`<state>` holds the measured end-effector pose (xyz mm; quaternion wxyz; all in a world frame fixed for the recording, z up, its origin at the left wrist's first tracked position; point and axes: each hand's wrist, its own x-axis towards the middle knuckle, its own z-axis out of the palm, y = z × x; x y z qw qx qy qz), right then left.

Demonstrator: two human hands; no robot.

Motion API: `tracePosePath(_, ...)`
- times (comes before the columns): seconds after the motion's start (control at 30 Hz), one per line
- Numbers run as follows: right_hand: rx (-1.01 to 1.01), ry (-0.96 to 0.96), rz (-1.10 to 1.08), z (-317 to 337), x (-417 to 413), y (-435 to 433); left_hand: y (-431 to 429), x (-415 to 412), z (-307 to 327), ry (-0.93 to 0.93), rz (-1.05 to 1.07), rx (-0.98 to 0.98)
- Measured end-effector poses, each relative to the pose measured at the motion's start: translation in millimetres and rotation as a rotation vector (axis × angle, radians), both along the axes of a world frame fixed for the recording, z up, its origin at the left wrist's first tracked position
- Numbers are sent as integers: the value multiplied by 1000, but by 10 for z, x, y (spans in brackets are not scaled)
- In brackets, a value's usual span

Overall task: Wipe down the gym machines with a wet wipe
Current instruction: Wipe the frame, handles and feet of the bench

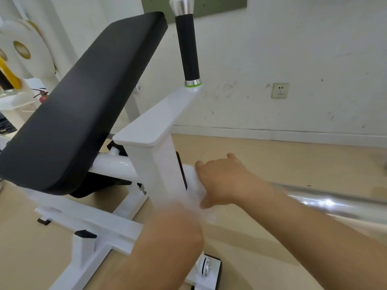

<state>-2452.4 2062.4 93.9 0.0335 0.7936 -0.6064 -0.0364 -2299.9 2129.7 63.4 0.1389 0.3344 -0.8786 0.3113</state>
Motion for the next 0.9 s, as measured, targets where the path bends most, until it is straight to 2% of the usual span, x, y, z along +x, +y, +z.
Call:
tracePosePath(0.07,-146,12,-33,-55,139,-4,0,35,-35,-31,7,46)
tracePosePath(0.17,-229,-69,5,-88,139,30,-17,72,-39,-25,-18,107)
tracePosePath(0.33,-242,-170,48,-34,-298,297,-32,168,35,-12,-38,161)
tracePosePath(0.47,-92,-408,-75,145,-675,654,-34,142,59,62,-42,222)
tracePosePath(0.5,-67,-388,-85,169,-738,722,-34,115,63,72,-46,235)
tracePosePath(0.6,66,-80,-136,90,-671,769,-39,13,31,60,-52,274)
tracePosePath(0.67,16,8,-141,-77,-470,630,-37,-37,5,61,-58,293)
tracePosePath(0.77,-83,-58,-148,-145,-303,321,-54,-87,11,78,-76,235)
tracePosePath(0.83,-3,-71,-176,-45,-270,214,-142,-158,-5,49,-58,160)
tracePosePath(0.9,66,-76,-208,-16,-296,206,-242,-264,-36,49,-2,183)
